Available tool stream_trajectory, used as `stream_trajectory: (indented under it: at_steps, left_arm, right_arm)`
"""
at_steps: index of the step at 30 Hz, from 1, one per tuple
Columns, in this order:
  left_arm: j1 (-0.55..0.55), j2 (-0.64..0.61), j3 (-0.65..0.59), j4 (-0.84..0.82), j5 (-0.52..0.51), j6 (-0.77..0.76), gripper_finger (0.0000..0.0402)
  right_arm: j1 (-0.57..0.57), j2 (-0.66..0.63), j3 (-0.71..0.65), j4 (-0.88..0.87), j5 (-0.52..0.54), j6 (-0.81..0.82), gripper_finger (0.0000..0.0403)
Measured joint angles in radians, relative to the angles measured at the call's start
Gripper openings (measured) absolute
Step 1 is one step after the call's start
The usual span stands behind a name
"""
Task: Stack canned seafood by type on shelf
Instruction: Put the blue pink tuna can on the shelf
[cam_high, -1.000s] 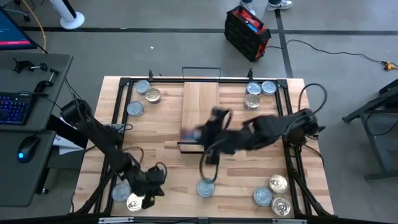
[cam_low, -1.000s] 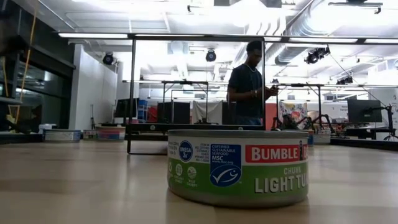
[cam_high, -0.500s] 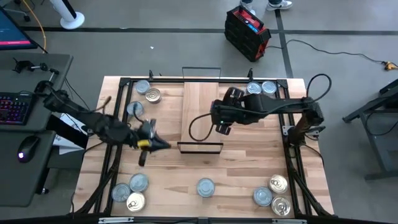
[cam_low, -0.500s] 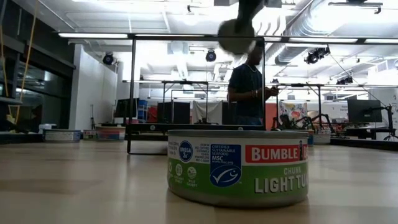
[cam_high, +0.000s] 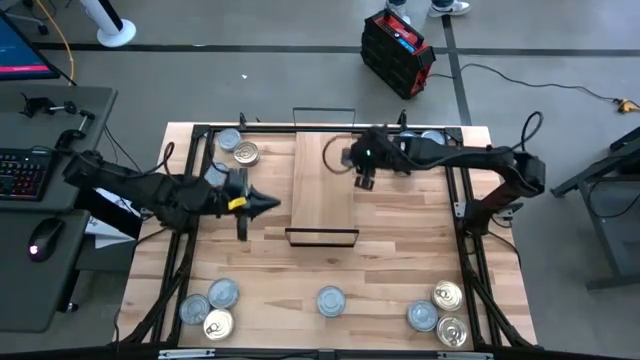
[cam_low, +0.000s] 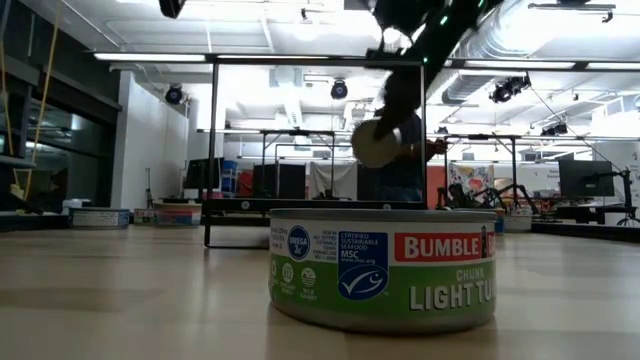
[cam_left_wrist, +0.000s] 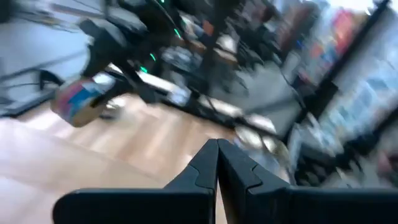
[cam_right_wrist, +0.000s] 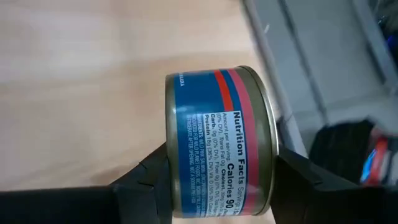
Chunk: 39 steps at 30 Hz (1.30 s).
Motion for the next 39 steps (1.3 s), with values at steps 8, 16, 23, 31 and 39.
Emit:
stream_trajectory:
  at_steps: [8,16,23,31,39]
  left_arm:
    - [0.09,0.0,0.0,0.113,-0.043,-0.048,0.0]
    - [0.144,0.0,0.0,0.127,-0.043,-0.032,0.0]
    - [0.148,0.0,0.0,0.121,-0.042,0.022,0.0]
    - [0.148,-0.002,0.0,0.12,-0.042,0.078,0.0]
    - [0.148,-0.002,0.0,0.112,-0.041,0.086,0.0]
  right_arm:
    - [-0.103,0.196,0.023,0.221,0.014,-0.369,0.0168]
    - [-0.103,0.309,0.083,0.295,0.091,-0.513,0.0168]
    - [-0.103,0.319,0.089,0.305,0.106,-0.524,0.0168]
    - [-0.102,0.319,0.089,0.293,0.086,-0.455,0.0253]
    - [-0.098,0.318,0.089,0.274,0.059,-0.39,0.0275]
